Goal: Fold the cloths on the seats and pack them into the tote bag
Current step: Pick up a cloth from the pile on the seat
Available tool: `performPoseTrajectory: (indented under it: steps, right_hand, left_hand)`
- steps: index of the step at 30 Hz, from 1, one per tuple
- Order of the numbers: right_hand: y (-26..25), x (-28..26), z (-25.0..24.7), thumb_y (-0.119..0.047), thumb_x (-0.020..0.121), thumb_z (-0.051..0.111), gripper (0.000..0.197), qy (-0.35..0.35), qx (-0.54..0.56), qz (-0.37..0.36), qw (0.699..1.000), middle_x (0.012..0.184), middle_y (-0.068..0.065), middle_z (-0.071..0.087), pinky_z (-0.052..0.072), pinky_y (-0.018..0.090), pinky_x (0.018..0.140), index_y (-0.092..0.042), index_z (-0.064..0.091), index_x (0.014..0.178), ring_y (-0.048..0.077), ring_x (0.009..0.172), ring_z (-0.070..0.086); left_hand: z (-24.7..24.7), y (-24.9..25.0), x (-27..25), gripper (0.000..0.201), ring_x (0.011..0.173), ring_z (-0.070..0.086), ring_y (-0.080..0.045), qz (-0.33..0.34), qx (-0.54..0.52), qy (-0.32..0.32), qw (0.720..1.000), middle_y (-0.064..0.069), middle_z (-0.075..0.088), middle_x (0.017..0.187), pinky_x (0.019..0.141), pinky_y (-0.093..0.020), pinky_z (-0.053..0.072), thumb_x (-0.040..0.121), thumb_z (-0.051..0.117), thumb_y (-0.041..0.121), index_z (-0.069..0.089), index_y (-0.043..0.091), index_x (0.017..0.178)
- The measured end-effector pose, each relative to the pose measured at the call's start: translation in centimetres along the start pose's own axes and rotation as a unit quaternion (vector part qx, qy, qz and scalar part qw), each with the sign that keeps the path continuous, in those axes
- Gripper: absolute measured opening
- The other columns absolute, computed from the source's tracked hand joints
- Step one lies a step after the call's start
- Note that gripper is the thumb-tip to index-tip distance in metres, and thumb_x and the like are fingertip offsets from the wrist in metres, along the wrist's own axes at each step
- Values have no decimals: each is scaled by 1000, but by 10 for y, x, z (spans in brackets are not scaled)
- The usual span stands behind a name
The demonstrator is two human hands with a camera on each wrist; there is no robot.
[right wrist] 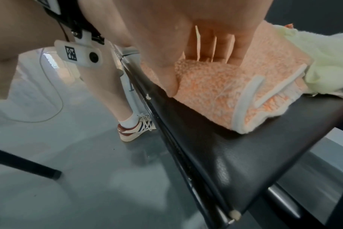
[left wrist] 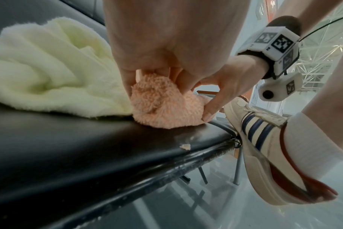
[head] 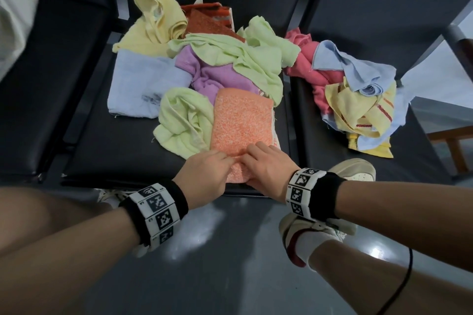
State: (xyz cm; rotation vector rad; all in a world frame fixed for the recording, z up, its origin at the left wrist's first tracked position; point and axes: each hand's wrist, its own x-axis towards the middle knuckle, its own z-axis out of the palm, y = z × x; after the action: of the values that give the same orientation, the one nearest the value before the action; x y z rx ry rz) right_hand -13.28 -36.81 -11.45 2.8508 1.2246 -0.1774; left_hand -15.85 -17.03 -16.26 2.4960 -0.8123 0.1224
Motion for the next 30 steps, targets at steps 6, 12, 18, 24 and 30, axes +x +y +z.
performPoseTrajectory:
  steps: [6, 12, 18, 24, 30]
  right_hand:
    - [2, 6, 3, -13, 81, 72, 21, -40, 84, 30, 995, 95, 12, 63, 53, 46, 79, -4, 68, 99, 32, 86, 58]
    - [6, 7, -2, -14, 86, 66, 19, -64, 114, 24, 991, 97, 15, 64, 50, 46, 84, -1, 67, 100, 35, 91, 59]
    - [5, 2, -7, -44, 61, 84, 66, -31, 16, 15, 999, 104, 5, 59, 51, 40, 71, -11, 58, 112, 25, 90, 58]
    - [4, 1, 2, -14, 76, 75, 45, -61, 69, 24, 995, 101, 15, 61, 55, 46, 75, 0, 62, 117, 34, 87, 59]
    - [3, 6, -4, -27, 87, 67, 53, -100, 84, 51, 990, 112, 12, 60, 46, 44, 87, -7, 54, 134, 32, 103, 57]
  left_hand:
    - [-8, 2, 3, 28, 92, 59, -22, -21, -61, 53, 997, -3, 62, 101, 81, -40, 51, 83, 66, 24, 61, 8, 106]
    - [-10, -1, 1, 30, 101, 60, -29, 2, 64, -8, 998, -7, 63, 103, 77, -44, 49, 72, 69, 21, 66, 9, 100]
    - [-10, 1, 3, 45, 103, 66, -25, -19, 10, -30, 999, -6, 72, 106, 80, -40, 55, 90, 42, 30, 70, 6, 114]
    - [-9, 7, 1, 37, 95, 63, -19, -38, -70, 31, 996, -2, 68, 105, 81, -33, 52, 92, 55, 35, 65, 9, 115]
    - [-9, 1, 1, 33, 90, 56, -19, -6, -49, 22, 999, 0, 62, 98, 79, -34, 50, 75, 73, 25, 64, 10, 103]
